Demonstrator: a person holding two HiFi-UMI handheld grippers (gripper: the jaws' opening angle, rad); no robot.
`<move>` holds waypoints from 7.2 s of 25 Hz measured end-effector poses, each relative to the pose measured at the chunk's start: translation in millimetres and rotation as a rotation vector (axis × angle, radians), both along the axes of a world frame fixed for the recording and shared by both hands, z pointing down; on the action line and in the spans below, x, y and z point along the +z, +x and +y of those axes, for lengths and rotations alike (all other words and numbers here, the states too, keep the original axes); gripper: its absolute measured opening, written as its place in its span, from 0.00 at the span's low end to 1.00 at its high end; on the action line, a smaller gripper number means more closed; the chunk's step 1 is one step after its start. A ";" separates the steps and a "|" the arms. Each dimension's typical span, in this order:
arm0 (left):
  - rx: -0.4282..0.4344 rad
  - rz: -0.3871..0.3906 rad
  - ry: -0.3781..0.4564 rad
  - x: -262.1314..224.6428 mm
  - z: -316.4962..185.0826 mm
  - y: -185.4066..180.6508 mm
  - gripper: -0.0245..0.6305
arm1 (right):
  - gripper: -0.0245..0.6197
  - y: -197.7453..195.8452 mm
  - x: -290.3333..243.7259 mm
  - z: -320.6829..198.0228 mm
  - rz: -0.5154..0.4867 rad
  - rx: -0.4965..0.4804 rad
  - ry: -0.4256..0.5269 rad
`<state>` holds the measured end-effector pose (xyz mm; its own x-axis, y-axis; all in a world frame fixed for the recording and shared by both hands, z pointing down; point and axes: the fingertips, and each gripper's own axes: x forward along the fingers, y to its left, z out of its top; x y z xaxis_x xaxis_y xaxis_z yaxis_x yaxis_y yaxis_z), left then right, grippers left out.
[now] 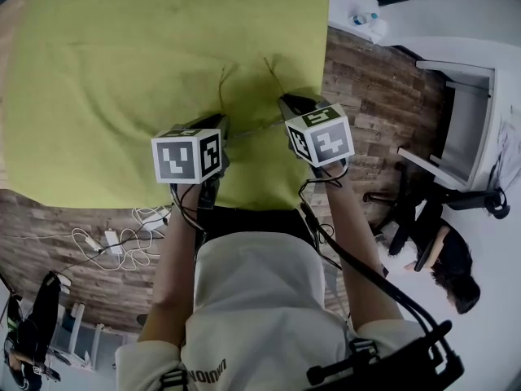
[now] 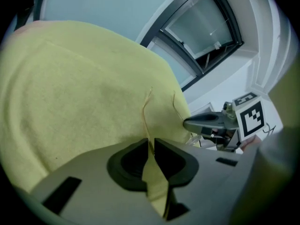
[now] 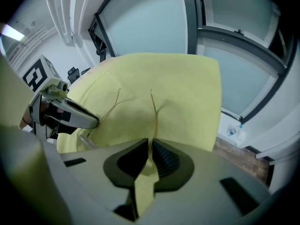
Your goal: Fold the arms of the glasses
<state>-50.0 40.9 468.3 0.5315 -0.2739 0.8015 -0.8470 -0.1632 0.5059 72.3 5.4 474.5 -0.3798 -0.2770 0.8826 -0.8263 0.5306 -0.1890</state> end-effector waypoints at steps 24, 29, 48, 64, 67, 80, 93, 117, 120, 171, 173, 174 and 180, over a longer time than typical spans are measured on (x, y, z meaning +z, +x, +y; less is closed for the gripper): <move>-0.067 0.112 0.007 -2.2 -1.3 -3.8 0.12 | 0.10 -18.5 -8.1 18.6 -0.042 -0.431 0.023; -0.067 0.122 0.007 -1.6 -2.4 -6.5 0.12 | 0.10 -24.3 -8.7 24.9 -0.050 -0.529 0.023; -0.053 0.140 0.008 -1.3 -0.3 -5.0 0.12 | 0.10 -33.7 -17.0 44.8 -0.066 -0.788 0.046; -0.044 0.152 0.009 -4.4 0.5 -3.6 0.12 | 0.10 -37.8 -24.9 63.4 -0.059 -1.019 0.045; -0.041 0.154 0.009 -5.5 0.4 -3.7 0.12 | 0.10 -38.7 -25.8 66.6 -0.062 -1.055 0.031; -0.004 0.136 0.009 -3.0 -2.0 -3.2 0.12 | 0.10 -40.6 -21.6 73.9 -0.056 -1.158 -0.047; 0.140 0.047 0.052 -6.8 -3.2 1.5 0.11 | 0.10 -40.9 -22.5 72.1 -0.052 -1.170 -0.075; 0.536 -0.091 0.190 -11.1 7.7 29.1 0.06 | 0.09 -42.2 -23.7 71.3 -0.068 -1.148 -0.107; 0.581 -0.120 0.200 -9.5 9.0 32.3 0.06 | 0.09 -41.4 -22.9 71.7 -0.067 -1.146 -0.109; 0.850 -0.170 0.103 -2.0 18.3 43.9 0.06 | 0.16 -13.1 -67.2 62.2 -0.375 -0.789 -0.052; 0.853 -0.171 0.096 -1.0 17.7 44.3 0.06 | 0.20 -10.6 -70.4 67.0 -0.385 -0.788 -0.044; 0.854 -0.172 0.093 -0.6 17.1 43.7 0.06 | 0.21 -10.0 -70.7 69.7 -0.381 -0.793 -0.043; 0.851 -0.170 0.078 1.1 14.6 43.3 0.06 | 0.26 -9.3 -63.0 82.1 -0.331 -0.839 -0.025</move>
